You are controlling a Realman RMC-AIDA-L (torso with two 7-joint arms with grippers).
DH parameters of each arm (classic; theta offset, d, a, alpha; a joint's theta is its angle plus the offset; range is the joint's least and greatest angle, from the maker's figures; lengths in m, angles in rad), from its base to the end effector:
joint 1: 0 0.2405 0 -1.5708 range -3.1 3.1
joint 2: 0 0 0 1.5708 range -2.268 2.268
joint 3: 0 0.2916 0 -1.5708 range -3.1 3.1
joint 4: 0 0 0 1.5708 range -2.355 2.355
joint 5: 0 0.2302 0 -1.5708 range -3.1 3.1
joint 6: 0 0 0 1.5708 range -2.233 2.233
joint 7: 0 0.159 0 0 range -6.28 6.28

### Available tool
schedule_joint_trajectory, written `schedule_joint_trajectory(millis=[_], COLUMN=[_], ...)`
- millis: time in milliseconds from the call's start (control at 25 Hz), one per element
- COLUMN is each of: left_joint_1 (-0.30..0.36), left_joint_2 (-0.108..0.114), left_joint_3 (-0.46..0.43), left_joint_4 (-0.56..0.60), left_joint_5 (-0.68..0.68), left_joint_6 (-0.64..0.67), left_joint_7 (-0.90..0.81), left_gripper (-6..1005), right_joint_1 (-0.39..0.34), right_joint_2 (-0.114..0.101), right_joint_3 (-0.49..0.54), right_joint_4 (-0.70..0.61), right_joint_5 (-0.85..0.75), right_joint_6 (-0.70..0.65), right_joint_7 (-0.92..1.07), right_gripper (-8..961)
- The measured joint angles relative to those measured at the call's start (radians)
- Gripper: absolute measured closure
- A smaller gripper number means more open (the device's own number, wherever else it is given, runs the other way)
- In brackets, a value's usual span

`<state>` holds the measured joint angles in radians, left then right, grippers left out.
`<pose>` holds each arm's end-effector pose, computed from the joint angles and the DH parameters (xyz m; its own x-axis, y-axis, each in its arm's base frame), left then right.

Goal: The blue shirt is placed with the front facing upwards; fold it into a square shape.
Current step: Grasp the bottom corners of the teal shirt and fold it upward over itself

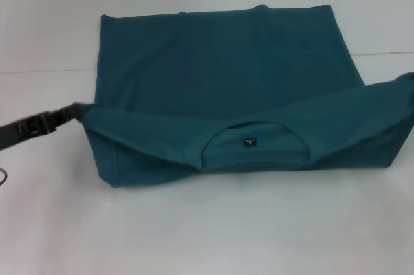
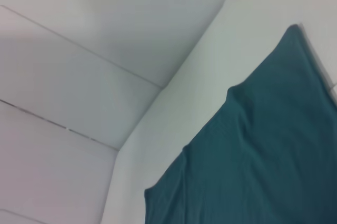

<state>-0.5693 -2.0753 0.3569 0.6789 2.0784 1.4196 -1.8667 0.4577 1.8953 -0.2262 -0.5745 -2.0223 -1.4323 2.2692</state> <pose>-0.3266 0.4034 0.0209 0.3438 0.6064 0.7170 0.8884 -0.4574 -0.0391 0.4038 0.3727 0.1113 -0.1644 -0.5965 -0.7856 -0.9671 -0.0595 0.2475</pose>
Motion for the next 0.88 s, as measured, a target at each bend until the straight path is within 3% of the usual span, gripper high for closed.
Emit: schedule_joint_trajectory(millis=[880], left_joint_1=[-0.152], left_joint_2=[0.055], left_joint_3=[0.125], left_joint_4=[-0.037], left_joint_5=[0.018], left_joint_6=[-0.242], left_joint_7=[0.03], left_gripper=[997], right_joint_1=[0.098], right_joint_2=[0.006], right_joint_3=[-0.031], right_joint_4=[0.019], right_joint_5=[0.028], right_joint_6=[0.186], right_joint_7=[-0.006], right_gripper=[810])
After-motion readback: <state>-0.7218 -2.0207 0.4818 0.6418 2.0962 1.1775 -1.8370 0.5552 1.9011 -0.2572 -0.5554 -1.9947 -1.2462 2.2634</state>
